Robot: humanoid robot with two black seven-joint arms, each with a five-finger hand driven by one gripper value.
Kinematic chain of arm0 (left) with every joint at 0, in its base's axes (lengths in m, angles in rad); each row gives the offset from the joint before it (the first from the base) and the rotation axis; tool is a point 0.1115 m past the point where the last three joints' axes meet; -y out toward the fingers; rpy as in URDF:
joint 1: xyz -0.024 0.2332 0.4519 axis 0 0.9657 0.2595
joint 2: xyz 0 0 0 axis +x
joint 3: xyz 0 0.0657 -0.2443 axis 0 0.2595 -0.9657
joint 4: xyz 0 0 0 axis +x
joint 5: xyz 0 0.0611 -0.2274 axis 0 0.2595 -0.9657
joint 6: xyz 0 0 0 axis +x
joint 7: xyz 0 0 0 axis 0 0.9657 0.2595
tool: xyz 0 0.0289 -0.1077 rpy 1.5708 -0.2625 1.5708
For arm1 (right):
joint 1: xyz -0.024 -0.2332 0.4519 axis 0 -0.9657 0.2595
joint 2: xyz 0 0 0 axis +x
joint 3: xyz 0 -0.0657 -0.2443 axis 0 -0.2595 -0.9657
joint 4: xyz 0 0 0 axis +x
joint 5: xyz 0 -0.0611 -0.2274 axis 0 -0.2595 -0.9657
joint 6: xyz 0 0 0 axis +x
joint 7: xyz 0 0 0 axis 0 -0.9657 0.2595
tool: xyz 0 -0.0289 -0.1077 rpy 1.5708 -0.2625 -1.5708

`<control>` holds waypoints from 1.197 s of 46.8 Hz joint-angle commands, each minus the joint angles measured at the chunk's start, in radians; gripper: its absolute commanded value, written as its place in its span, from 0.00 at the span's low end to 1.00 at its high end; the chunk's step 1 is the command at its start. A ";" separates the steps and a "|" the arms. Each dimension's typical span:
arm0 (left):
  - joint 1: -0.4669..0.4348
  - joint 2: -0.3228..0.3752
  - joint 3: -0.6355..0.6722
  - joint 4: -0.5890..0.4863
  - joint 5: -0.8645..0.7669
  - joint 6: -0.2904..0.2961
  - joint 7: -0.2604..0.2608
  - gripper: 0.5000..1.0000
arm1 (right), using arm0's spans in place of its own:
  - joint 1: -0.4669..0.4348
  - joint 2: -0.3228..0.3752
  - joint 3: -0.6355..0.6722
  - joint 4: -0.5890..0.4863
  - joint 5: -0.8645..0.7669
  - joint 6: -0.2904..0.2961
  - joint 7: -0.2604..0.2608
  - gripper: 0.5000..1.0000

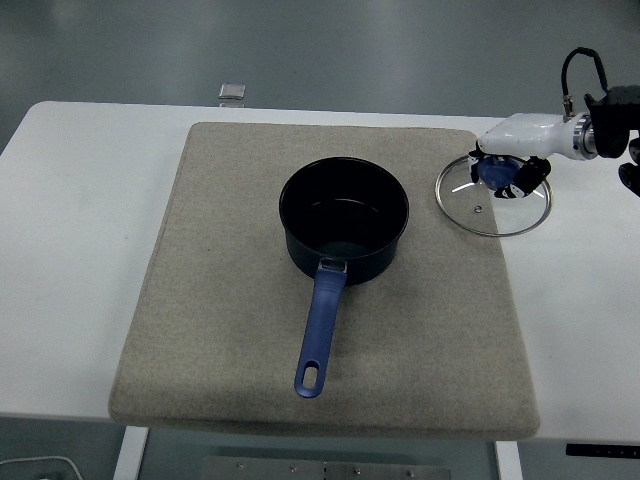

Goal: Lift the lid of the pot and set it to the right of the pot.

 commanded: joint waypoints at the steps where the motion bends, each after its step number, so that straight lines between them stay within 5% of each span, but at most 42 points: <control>1: 0.000 0.000 0.000 0.000 0.000 0.000 0.000 1.00 | -0.003 0.001 -0.009 0.000 0.048 -0.003 0.000 0.00; 47: 0.000 0.000 0.000 0.000 0.000 0.000 0.000 1.00 | -0.028 0.007 -0.012 0.000 0.095 -0.023 0.000 0.00; 48: 0.000 0.000 0.000 0.000 0.000 0.000 0.000 1.00 | -0.029 0.009 -0.012 0.000 0.095 -0.024 0.000 0.03; 50: 0.000 0.000 0.000 0.000 0.000 0.000 0.000 1.00 | -0.028 0.007 -0.009 0.000 0.095 -0.024 0.000 0.43; 52: 0.000 0.000 0.000 0.000 0.000 0.000 0.000 1.00 | -0.028 0.007 -0.007 0.000 0.101 -0.023 0.000 0.65; 56: 0.000 0.000 0.000 0.000 0.000 0.000 0.000 1.00 | -0.028 0.009 -0.010 0.000 0.132 -0.023 0.000 0.79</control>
